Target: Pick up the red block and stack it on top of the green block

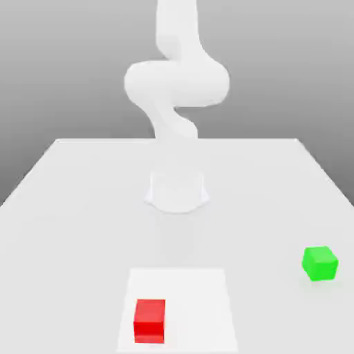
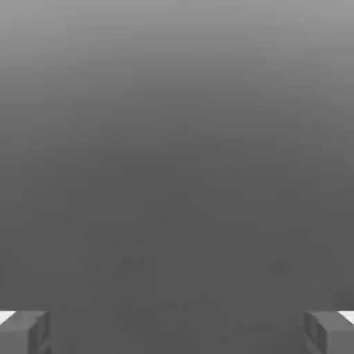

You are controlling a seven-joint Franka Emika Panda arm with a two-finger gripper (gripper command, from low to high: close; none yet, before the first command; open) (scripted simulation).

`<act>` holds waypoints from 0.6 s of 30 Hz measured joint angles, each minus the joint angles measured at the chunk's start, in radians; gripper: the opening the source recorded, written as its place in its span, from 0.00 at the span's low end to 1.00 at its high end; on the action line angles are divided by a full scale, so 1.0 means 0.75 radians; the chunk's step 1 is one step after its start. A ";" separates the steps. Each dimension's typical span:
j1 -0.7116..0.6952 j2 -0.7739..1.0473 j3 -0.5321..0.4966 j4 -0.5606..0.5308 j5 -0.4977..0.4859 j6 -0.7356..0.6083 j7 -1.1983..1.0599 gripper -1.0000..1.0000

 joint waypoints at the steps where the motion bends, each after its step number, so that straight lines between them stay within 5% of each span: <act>1: 0.003 0.053 -0.008 -0.012 0.002 0.022 -0.006 0.50; 18: 0.003 0.879 -0.086 -0.210 0.053 0.365 -0.121 0.50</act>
